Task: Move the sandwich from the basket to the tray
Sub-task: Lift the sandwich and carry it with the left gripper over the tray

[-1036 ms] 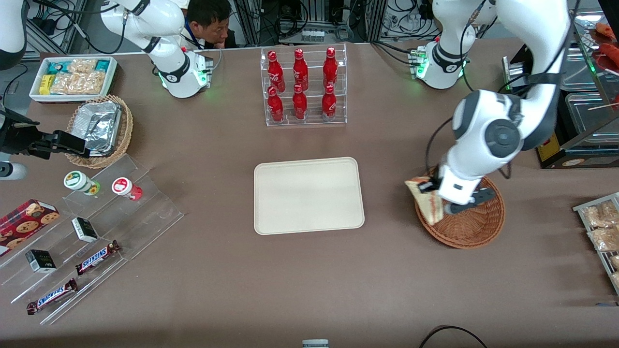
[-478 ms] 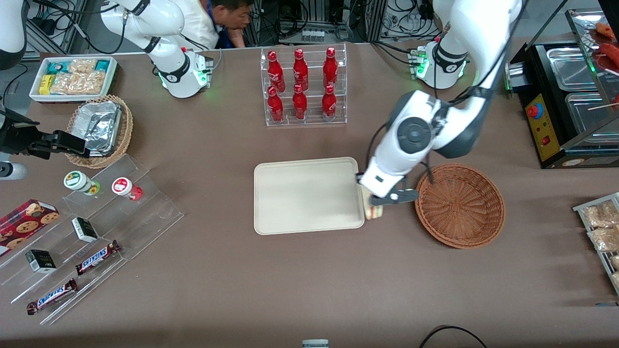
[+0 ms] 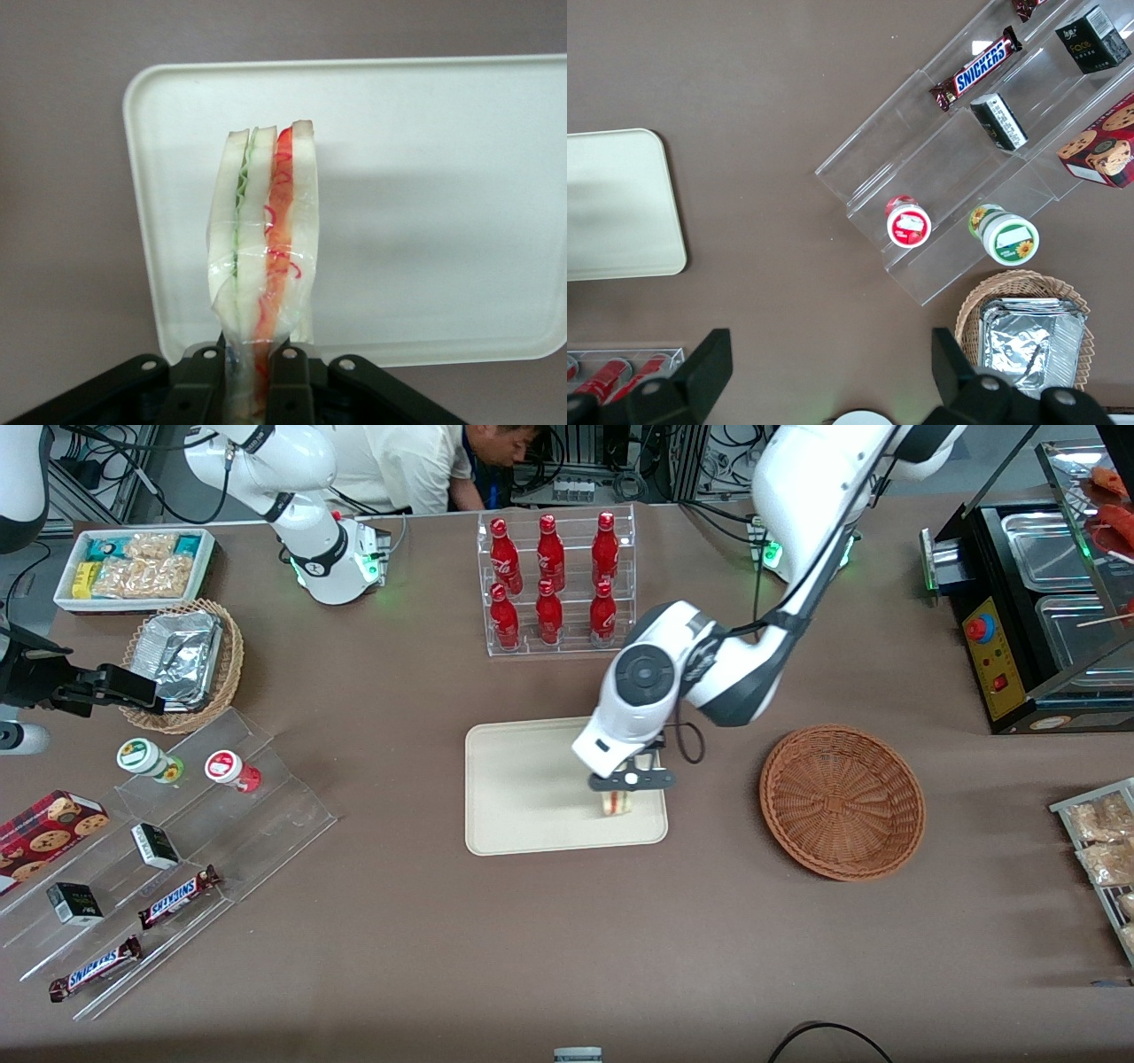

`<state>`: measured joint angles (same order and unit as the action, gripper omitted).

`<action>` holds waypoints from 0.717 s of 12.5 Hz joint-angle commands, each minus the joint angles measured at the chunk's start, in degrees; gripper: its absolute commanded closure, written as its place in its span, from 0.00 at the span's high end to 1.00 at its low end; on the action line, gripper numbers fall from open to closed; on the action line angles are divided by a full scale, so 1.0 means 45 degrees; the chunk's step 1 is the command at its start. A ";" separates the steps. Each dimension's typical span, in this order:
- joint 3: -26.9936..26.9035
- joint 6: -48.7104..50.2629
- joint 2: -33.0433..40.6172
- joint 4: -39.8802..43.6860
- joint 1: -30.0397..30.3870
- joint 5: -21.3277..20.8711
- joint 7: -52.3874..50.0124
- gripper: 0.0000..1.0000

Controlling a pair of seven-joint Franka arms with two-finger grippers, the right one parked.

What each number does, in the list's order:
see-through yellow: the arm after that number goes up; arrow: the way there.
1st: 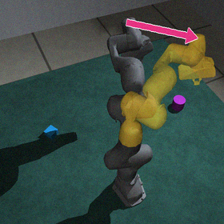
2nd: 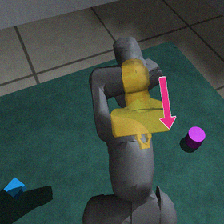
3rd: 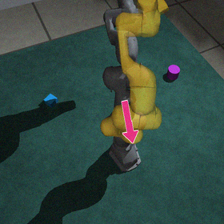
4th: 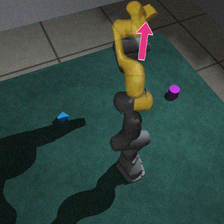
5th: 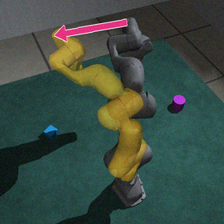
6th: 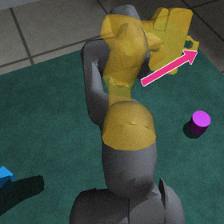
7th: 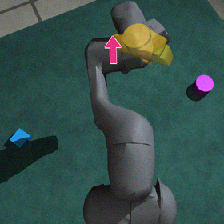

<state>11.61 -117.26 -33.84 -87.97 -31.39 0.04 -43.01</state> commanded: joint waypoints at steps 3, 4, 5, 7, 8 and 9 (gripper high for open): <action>-0.0158 0.0529 -0.1814 0.2397 -0.0914 -0.0164 -0.0656 0.00; -0.0177 0.0549 -0.2126 0.2807 -0.1012 -0.0164 -0.0986 0.00; -0.0197 0.0626 -0.2420 0.3198 -0.1168 -0.0222 -0.1125 0.00; -0.0197 0.0627 -0.2850 0.3610 -0.1345 -0.0728 -0.1766 0.00; -0.0197 0.0627 -0.3123 0.3940 -0.1539 -0.1156 -0.2138 0.00; -0.0197 0.0627 -0.3358 0.4156 -0.1560 -0.1508 -0.2335 0.00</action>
<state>11.54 -116.30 -45.73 -74.27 -36.80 -4.01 -50.57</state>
